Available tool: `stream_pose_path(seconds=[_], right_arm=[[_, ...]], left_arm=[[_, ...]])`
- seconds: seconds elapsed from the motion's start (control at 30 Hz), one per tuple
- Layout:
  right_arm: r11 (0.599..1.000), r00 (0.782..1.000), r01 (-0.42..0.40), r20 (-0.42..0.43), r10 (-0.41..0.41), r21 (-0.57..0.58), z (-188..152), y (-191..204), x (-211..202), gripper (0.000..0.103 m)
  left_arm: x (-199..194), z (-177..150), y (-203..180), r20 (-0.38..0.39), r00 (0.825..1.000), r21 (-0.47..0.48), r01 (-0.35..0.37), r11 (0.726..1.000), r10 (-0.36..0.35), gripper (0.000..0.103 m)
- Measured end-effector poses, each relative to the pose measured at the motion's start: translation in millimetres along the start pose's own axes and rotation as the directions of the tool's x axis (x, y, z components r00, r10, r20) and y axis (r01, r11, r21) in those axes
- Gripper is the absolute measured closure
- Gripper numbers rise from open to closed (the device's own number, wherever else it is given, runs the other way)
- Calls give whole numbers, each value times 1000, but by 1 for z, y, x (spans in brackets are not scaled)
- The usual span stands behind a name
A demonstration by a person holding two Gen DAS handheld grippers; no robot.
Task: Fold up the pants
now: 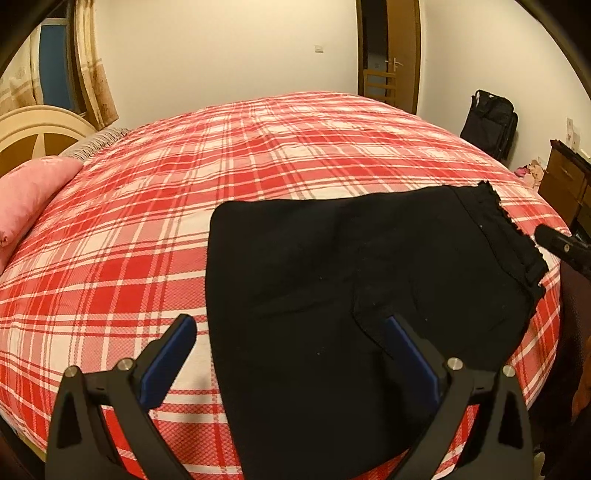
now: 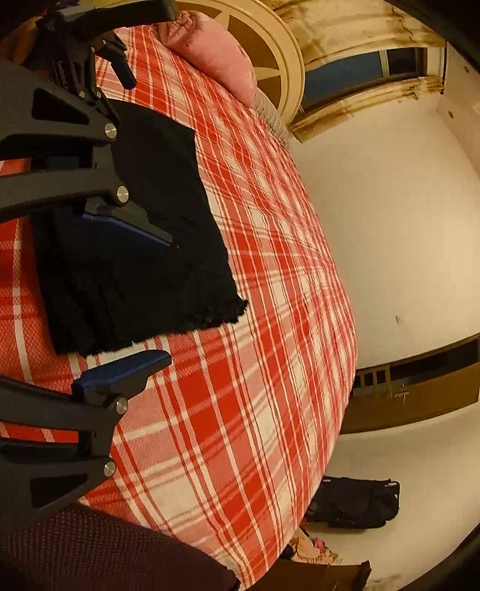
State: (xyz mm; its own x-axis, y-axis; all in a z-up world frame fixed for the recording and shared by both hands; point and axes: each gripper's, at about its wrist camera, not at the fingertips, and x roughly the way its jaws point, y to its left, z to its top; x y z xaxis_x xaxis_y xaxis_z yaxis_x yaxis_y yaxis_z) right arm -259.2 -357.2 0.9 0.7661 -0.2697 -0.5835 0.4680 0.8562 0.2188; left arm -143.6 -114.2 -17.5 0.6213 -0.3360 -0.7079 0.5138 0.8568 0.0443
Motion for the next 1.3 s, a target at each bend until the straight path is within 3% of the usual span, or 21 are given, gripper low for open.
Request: stream_pose_path(seconds=[0.23,0.33,0.4,0.5,0.57,0.67,0.77,0.8,0.83,0.9,0.93,1.0,1.07,1.17,1.3], right_arm=[[1000,999,-26,-20,26,-12,-1,3,5,39],[994,995,-99,-3,99,47,0,-11,15,39],[993,994,-101,-26,102,57,2,-17,27,37],[997,991,-59,-115,64,41,-2,-19,56,37],[991,980,-102,-160,114,81,-9,-21,70,36],[981,975,-150,-149,167,120,-16,-21,73,33],[992,975,-123,-183,123,13,-19,-4,76,33],[993,975,-117,-191,113,-8,-19,0,75,39],[993,973,-121,-198,117,-11,-19,1,74,47],[991,971,-130,-202,126,-8,-18,1,70,61],[991,971,-131,-203,125,-18,-18,3,67,66],[991,977,-103,-193,85,-81,-17,14,61,70],[989,984,-74,-169,51,-130,-17,24,52,73],[985,993,-58,-111,40,-164,-12,40,35,77],[976,996,-68,-68,55,-206,-3,58,19,78]], left_arm=[[-1,2,1,17,1000,-7,3,1000,-3,0],[2,4,14,15,999,-52,43,998,-42,0],[6,7,29,20,997,-123,73,990,-71,0],[29,5,45,-58,990,-237,114,965,-132,0],[47,0,47,-144,972,-287,139,948,-187,0],[49,-1,32,-145,980,-207,107,972,-139,0],[51,-1,31,-144,981,-219,96,971,-130,0],[51,-1,32,-143,981,-225,99,969,-134,0],[51,-1,32,-138,980,-230,106,967,-141,3],[45,-1,34,-106,979,-228,147,962,-175,38],[43,0,31,-104,980,-212,145,966,-170,43],[39,3,34,-98,980,-211,150,966,-173,70],[38,5,44,-79,975,-261,183,948,-210,82],[34,5,54,-38,961,-313,248,917,-272,86],[24,9,51,-4,962,-295,261,919,-274,87]])
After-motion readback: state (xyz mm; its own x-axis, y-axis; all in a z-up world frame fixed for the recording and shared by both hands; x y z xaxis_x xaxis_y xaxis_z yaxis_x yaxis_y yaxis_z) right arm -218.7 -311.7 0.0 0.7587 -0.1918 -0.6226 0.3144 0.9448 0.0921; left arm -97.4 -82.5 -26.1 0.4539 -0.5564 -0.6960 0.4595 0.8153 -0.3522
